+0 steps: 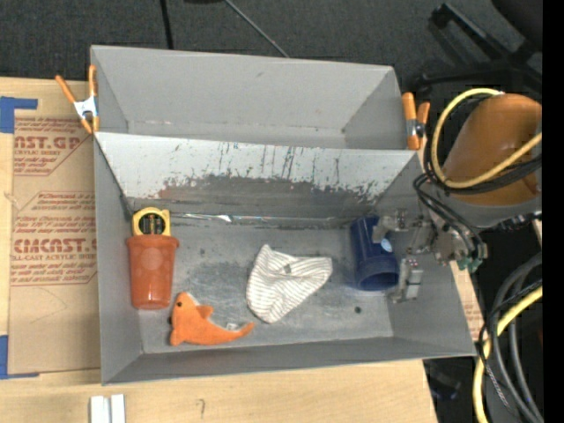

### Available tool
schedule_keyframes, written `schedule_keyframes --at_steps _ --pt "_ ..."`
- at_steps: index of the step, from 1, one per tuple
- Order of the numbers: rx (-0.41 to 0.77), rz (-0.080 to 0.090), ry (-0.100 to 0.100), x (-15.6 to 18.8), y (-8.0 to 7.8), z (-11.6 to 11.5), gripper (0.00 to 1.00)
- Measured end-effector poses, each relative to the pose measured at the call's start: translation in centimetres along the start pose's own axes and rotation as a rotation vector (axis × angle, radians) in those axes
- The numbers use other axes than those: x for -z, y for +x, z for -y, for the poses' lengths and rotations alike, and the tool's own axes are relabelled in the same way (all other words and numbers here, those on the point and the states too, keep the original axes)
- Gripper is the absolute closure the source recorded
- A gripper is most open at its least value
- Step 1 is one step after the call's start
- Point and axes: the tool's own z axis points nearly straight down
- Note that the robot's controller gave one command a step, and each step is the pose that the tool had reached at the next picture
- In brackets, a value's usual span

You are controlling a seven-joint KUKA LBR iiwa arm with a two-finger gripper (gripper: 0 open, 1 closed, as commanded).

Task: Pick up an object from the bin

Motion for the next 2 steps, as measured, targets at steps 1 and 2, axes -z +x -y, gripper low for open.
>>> schedule_keyframes --at_steps 1,2 --pt "0.001 0.008 0.001 0.5 -0.2 0.0 0.0" --pt "0.056 0.015 0.003 -4.0 -0.9 -1.4 0.0"
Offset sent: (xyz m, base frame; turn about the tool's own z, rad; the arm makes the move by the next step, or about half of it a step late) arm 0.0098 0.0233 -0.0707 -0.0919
